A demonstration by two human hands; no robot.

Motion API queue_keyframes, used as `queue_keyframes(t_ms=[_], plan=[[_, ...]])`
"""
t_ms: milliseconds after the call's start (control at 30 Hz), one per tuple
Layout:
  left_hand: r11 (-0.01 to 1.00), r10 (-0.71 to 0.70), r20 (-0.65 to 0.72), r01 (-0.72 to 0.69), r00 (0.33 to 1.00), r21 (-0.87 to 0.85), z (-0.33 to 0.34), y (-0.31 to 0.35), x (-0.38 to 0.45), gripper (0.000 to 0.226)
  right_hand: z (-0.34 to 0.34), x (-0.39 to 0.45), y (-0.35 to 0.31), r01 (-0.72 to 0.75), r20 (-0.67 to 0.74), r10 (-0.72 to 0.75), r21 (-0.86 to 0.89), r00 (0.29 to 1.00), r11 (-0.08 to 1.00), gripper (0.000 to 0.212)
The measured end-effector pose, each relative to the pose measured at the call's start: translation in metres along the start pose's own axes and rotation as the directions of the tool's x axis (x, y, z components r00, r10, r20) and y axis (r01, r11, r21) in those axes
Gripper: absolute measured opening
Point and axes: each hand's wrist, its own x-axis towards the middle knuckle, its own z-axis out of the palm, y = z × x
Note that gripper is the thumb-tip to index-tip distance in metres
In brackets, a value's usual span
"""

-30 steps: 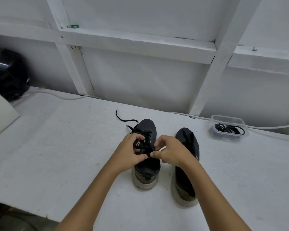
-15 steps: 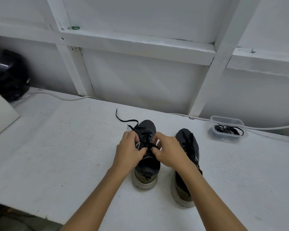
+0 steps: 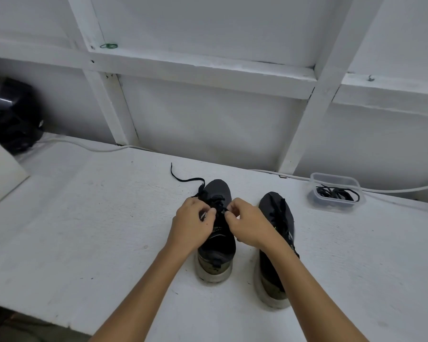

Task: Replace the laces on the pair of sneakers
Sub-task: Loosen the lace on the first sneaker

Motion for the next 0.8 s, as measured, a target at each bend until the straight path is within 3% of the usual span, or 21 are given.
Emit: queue_keyframes(t_ms=[100,200,300,333,400,467,500,600,700,800], plan=[[0.999,-0.003,0.087,0.0,0.996,0.033,-0.001,0.0,0.001,0.019,-0.005,-0.002,-0.004,-0.186,0.114,0.161,0.265,0.98,0.946,0.015],[1.0,-0.008,0.052,0.007,0.999,0.019,-0.004,0.007,0.0,0.011,-0.012,-0.002,-0.004,-0.254,0.162,0.21,0.345,0.964,0.904,0.02],[0.982,-0.114,0.094,0.127,0.989,-0.142,-0.005,0.014,0.001,0.007,-0.019,-0.001,-0.004,-0.318,0.227,0.237,0.452,0.945,0.834,0.014],[0.917,-0.204,0.18,0.252,0.962,-0.309,-0.006,0.016,0.003,0.011,-0.021,-0.002,-0.003,-0.339,0.254,0.239,0.505,0.937,0.794,0.012],[0.609,-0.288,0.389,0.481,0.875,-0.631,-0.013,0.018,0.007,0.016,-0.024,-0.002,-0.001,-0.36,0.299,0.213,0.626,0.93,0.691,0.011],[0.319,-0.249,0.476,0.535,0.844,-0.782,-0.02,0.013,0.011,0.018,-0.03,-0.003,0.005,-0.354,0.324,0.163,0.715,0.932,0.603,0.012],[0.229,-0.216,0.492,0.534,0.843,-0.814,-0.024,0.01,0.013,0.017,-0.033,-0.002,0.007,-0.348,0.337,0.129,0.746,0.933,0.568,0.01],[0.131,-0.136,0.487,0.502,0.863,-0.855,-0.031,0.0,0.019,0.015,-0.041,-0.001,0.011,-0.34,0.366,0.058,0.78,0.929,0.525,0.011],[0.142,-0.12,0.451,0.465,0.884,-0.874,-0.035,-0.008,0.025,0.015,-0.046,-0.001,0.015,-0.274,0.313,0.049,0.733,0.949,0.622,0.019],[0.084,-0.099,0.451,0.459,0.887,-0.885,-0.043,-0.014,0.03,0.02,-0.057,-0.002,0.019,-0.24,0.334,-0.034,0.742,0.942,0.626,0.024]])
